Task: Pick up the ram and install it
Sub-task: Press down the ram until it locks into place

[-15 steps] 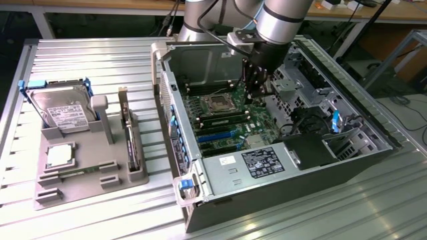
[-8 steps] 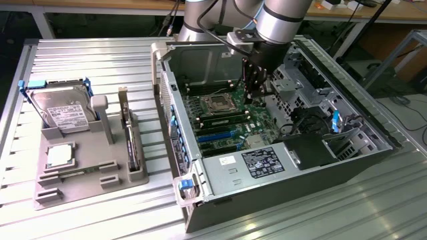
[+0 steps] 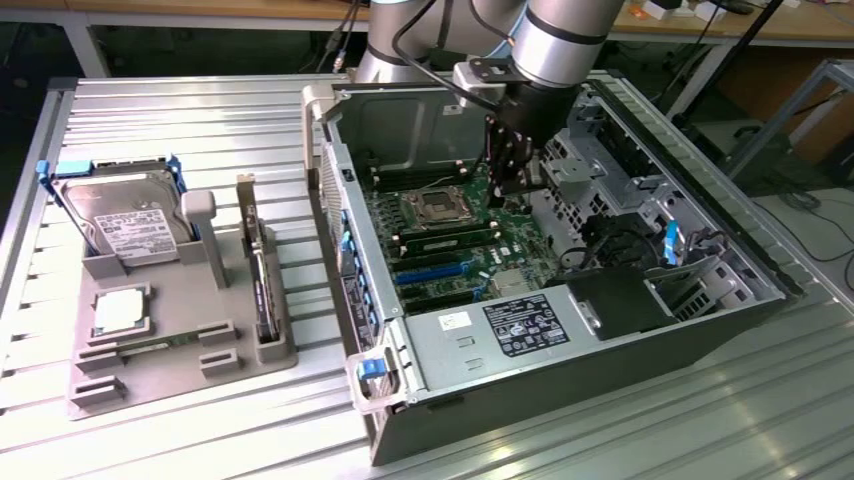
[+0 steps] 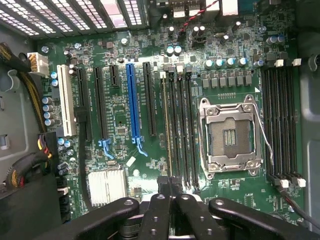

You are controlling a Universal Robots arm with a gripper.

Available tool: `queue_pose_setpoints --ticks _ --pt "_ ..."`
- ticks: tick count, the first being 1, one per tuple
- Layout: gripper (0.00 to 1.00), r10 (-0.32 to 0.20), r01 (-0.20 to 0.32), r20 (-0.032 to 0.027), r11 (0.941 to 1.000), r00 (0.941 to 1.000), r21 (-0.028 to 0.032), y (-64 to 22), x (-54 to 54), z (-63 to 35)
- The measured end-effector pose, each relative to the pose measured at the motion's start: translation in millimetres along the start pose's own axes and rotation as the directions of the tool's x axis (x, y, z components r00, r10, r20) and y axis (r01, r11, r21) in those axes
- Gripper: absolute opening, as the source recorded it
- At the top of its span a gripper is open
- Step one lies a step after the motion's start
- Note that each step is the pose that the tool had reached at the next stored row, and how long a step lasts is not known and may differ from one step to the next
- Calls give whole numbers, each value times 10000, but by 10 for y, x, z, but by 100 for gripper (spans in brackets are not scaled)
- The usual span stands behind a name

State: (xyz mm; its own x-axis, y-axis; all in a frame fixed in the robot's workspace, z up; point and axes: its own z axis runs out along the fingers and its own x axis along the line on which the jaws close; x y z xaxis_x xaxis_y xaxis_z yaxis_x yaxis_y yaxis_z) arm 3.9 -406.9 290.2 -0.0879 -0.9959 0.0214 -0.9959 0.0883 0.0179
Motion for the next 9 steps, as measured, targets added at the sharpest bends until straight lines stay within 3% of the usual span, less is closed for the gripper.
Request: queue_pose_setpoints --ticks 3,4,7,9 --pt "11 239 -239 -7 9997 9997 -10 -1 -10 0" --pt "11 560 -560 -2 9984 9984 -17 -1 -10 1" --pt "11 1413 -1413 12 9900 9900 -37 -1 -10 2" --pt "11 1994 -1994 21 9799 9799 -51 -1 -10 2"
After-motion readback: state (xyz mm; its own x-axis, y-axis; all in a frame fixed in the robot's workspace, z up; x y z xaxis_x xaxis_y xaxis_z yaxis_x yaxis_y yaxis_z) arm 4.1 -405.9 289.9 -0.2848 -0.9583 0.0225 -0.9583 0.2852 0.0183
